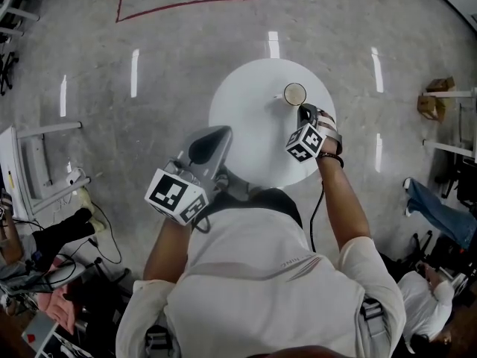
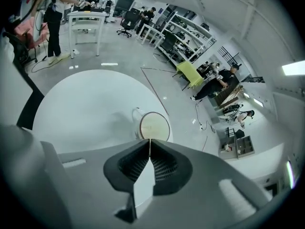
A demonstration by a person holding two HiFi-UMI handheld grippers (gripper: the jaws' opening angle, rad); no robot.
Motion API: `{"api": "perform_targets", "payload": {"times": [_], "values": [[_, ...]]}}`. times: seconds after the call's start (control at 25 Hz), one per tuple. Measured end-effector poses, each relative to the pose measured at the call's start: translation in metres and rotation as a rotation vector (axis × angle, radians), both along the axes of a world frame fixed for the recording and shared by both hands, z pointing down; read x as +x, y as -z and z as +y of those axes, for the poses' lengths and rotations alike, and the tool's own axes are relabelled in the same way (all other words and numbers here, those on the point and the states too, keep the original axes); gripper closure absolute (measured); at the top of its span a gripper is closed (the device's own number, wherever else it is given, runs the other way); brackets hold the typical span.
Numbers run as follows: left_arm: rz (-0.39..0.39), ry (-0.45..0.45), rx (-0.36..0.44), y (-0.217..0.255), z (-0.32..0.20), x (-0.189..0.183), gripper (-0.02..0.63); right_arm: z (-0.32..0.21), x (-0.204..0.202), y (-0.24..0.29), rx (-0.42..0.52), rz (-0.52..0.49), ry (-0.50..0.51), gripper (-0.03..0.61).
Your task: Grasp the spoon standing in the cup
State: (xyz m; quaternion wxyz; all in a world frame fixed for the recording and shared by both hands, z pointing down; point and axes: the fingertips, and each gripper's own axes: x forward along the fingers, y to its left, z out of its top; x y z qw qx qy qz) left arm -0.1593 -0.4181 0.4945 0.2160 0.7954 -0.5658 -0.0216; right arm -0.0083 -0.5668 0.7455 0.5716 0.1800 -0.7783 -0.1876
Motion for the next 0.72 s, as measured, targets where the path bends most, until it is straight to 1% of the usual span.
{"api": "perform_targets", "payload": {"times": [0.08,0.16,0.24,0.4,0.52,0.64,0.72], "values": [[0.0,-0.012,0.011,0.004,0.0,0.002,0.611,0.003,0.002,0.013,0.004,-0.03,-0.029,0.568],[-0.002,-0.026,0.026,0.011,0.0,0.006,0.611,0.008,0.006,0.031,-0.005,-0.083,-0.07,0.568],[-0.004,-0.043,0.043,0.02,0.0,0.011,0.611,0.015,0.013,0.053,-0.026,-0.162,-0.131,0.568],[-0.013,-0.09,0.077,0.04,-0.002,0.027,0.611,0.031,0.031,0.098,-0.096,-0.362,-0.279,0.568],[-0.021,-0.127,0.101,0.054,-0.001,0.038,0.611,0.045,0.041,0.134,-0.164,-0.543,-0.387,0.568],[-0.028,-0.164,0.131,0.068,0.006,0.049,0.611,0.063,0.054,0.179,-0.237,-0.782,-0.496,0.568],[-0.033,-0.19,0.149,0.077,0.011,0.058,0.611,0.073,0.063,0.212,-0.264,-0.94,-0.544,0.568]]}}
